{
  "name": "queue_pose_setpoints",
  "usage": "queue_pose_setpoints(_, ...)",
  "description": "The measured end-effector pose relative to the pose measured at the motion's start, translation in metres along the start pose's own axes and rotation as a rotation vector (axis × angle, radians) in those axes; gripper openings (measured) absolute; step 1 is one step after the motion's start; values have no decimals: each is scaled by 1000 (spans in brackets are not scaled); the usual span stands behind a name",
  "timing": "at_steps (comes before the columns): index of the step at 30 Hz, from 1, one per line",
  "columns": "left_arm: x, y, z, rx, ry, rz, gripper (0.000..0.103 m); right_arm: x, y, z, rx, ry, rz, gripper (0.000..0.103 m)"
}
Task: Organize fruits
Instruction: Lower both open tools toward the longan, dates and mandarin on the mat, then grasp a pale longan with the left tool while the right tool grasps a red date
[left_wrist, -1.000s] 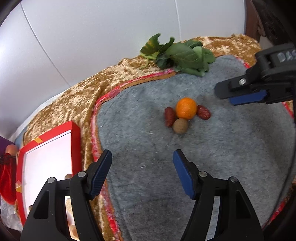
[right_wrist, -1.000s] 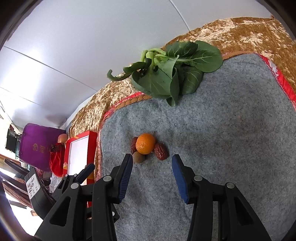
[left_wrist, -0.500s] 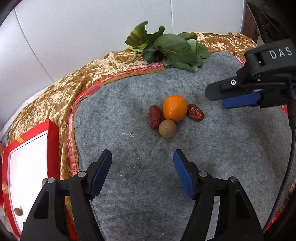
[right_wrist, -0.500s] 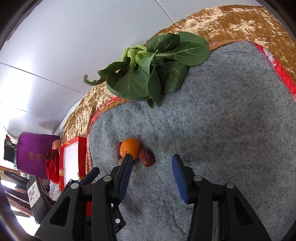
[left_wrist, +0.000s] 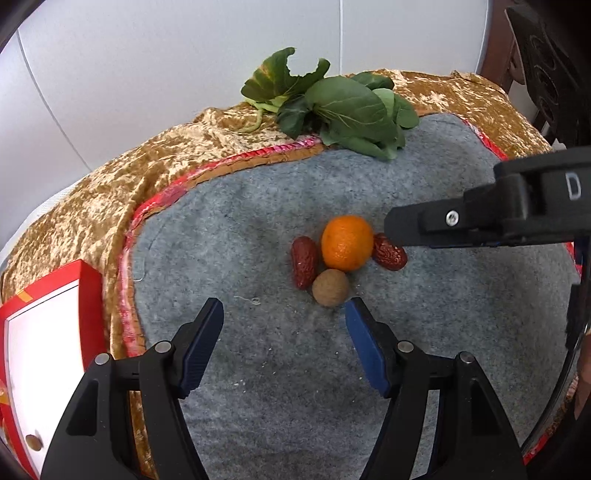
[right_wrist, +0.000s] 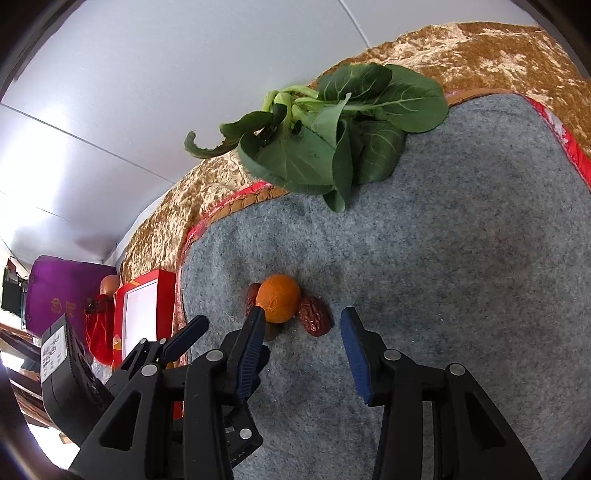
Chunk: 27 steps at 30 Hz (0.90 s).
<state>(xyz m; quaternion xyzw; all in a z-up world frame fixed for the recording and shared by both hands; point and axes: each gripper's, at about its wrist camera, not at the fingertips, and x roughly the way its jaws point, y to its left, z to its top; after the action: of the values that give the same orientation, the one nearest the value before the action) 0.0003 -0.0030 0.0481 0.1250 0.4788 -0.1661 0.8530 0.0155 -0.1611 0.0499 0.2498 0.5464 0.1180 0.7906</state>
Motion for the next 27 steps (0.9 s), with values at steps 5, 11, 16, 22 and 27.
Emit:
queue_pose_setpoints(5, 3, -1, 4, -15, -14, -26, 68, 12, -6, -2, 12, 25, -15, 35)
queue_pose_setpoints(11, 6, -3, 4, -10, -25, -46, 68, 17, 2, -4, -30, 46, -24, 30)
queue_pose_setpoints(16, 6, 0, 4, -27, -36, -70, 67, 25, 3, -4, -19, 49, -33, 30)
queue_pose_setpoints(22, 13, -3, 4, -8, -23, -70, 51, 33, 9, -4, -37, 51, -50, 27)
queue_pose_setpoints(27, 13, -3, 4, -16, -35, -88, 43, 36, 11, -6, -44, 61, -69, 19)
